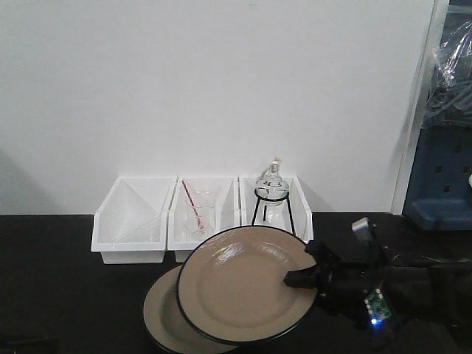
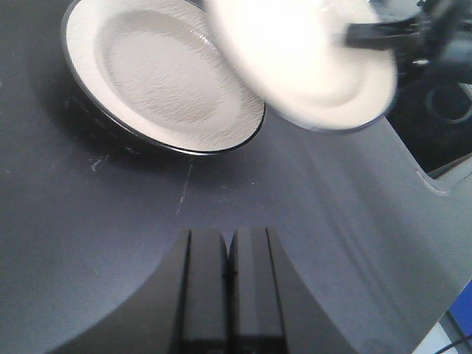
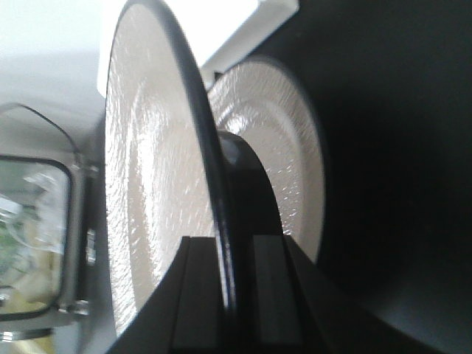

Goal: Arrange circular plates on left workspace
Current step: 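Grasp the plate rim with the right gripper and lift it toward the first plate, then lower the held plate onto the first plate and open the right gripper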

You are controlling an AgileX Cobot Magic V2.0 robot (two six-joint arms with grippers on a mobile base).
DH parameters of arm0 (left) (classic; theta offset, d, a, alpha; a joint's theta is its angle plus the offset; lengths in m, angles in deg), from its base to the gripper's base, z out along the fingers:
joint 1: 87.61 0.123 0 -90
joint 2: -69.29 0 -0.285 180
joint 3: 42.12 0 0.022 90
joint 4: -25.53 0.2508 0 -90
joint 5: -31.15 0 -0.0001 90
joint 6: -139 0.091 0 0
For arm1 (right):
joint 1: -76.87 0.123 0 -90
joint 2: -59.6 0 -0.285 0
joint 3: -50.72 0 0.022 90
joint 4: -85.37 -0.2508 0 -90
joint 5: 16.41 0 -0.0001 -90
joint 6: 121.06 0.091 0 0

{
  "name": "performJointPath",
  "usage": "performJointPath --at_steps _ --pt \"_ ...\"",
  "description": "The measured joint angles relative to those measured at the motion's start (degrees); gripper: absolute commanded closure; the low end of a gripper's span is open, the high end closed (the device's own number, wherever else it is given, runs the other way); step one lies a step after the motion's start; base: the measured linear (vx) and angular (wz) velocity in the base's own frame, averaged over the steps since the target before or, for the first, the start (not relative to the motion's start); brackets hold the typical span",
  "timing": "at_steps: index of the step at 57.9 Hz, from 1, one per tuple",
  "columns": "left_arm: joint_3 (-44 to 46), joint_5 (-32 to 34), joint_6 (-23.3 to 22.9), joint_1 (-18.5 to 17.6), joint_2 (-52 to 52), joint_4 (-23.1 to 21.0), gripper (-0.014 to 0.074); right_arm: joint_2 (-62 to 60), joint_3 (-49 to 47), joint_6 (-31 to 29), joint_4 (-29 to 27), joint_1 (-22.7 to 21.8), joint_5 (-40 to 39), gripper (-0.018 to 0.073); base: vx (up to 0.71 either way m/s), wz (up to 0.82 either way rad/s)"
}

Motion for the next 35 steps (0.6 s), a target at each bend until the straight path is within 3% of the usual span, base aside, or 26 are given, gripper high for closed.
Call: performJointPath --at_steps 16,35 --pt "0.0 0.0 0.0 0.0 0.0 0.0 0.0597 9.6 -9.5 1.5 -1.3 7.4 -3.0 0.0564 0.00 0.00" --pt "0.0 0.0 0.0 0.0 0.0 0.0 0.0597 15.0 -13.4 2.5 -1.5 9.4 -4.0 0.0526 0.00 0.00"
